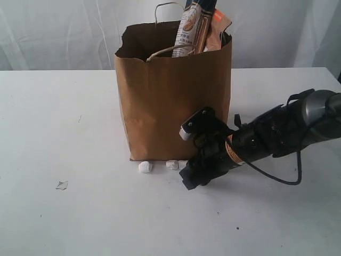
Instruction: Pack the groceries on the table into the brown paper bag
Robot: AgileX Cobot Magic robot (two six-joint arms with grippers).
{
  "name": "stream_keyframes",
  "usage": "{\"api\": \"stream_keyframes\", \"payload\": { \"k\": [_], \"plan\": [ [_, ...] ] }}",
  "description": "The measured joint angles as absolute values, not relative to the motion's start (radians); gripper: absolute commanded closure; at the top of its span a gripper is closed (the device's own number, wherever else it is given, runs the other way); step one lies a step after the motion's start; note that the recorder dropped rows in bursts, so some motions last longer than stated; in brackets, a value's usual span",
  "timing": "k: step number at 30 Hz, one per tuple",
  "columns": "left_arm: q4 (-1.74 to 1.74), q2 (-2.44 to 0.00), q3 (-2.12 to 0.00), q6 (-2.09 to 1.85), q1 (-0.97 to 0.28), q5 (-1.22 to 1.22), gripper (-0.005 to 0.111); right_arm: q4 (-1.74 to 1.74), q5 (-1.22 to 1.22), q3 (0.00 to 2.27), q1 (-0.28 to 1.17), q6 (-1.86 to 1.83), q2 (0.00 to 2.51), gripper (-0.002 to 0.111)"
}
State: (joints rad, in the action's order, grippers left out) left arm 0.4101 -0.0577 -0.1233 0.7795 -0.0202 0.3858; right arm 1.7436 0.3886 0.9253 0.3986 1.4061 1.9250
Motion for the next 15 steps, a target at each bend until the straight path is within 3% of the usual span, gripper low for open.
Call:
{"api": "stream_keyframes", "payload": {
  "k": [15],
  "plan": [
    [0.410,-0.058,-0.123,0.779,-0.020,0.386,0.107,1.750,0.368,0.942,0.407,1.402,1.925,0.065]
  ]
}}
